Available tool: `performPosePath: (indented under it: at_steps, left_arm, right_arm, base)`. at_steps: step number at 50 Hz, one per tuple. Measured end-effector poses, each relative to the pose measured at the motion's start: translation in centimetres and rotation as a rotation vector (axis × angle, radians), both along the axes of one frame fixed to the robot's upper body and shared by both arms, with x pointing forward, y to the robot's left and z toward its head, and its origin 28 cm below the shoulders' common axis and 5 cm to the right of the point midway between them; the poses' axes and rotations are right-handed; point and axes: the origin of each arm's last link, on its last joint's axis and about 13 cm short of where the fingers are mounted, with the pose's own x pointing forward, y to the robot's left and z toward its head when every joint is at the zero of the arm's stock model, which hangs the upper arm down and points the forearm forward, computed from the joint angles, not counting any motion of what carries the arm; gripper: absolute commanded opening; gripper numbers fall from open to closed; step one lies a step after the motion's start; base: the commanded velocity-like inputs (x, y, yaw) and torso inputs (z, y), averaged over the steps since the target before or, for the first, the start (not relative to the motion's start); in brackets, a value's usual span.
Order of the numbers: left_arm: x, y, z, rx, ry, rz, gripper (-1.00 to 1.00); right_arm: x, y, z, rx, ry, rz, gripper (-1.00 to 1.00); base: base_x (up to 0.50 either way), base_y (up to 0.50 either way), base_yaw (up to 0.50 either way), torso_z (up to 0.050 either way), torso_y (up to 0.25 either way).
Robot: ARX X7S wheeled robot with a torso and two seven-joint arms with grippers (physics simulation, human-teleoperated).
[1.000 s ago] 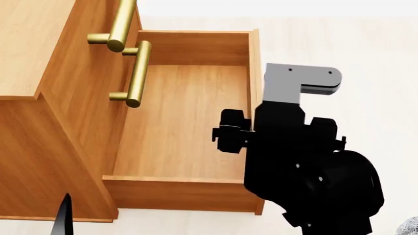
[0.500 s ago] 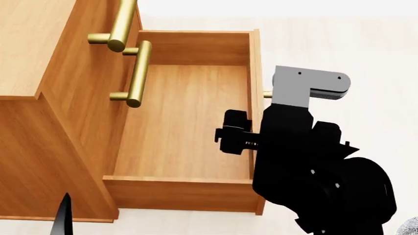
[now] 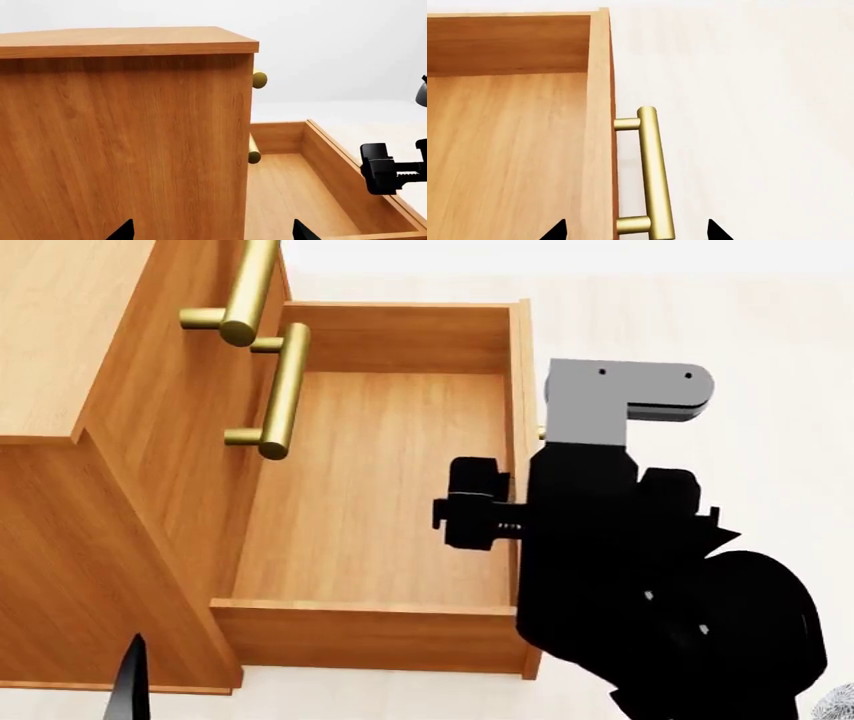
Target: Put the bowl in the bottom drawer of the cabinet and close it.
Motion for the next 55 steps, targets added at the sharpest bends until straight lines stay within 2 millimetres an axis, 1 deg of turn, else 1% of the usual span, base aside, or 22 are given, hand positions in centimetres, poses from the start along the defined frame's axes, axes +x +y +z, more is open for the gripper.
performPosePath:
  at_steps: [7, 12, 23, 36, 55]
  left_arm:
    - [0.0, 0.0, 0.0, 0.0, 0.0, 0.0, 1.0]
    - [0.0, 0.0, 0.0, 0.0, -0.001, -0.002, 1.0]
    - [0.0, -0.1, 0.1, 0.0, -0.003, -0.005, 1.0]
    - [0.0, 0.0, 0.1, 0.002, -0.004, -0.004, 1.0]
    - [0.0, 0.1, 0.1, 0.006, -0.005, 0.001, 1.0]
  right_arm:
    - [-0.7, 0.2, 1.3, 0.008, -0.034, 0.018, 1.0]
    - [-1.6, 0.2, 2.5, 0.027, -0.096, 0.031, 1.0]
    - [-4.0, -0.7, 4.3, 0.048, -0.271, 0.063, 1.0]
    - [-7.4, -2.7, 4.6, 0.012, -0.43, 0.094, 1.0]
    - [-12.4, -5.8, 4.6, 0.008, -0.543, 0.078, 1.0]
  base:
    - [0.0, 0.0, 0.0, 0.0, 0.0]
    - [0.0, 0.0, 0.0, 0.0, 0.0]
    - [0.0, 0.0, 0.0, 0.0, 0.0]
    - [0.0, 0.0, 0.0, 0.0, 0.0]
    - [0.0, 0.0, 0.0, 0.0, 0.0]
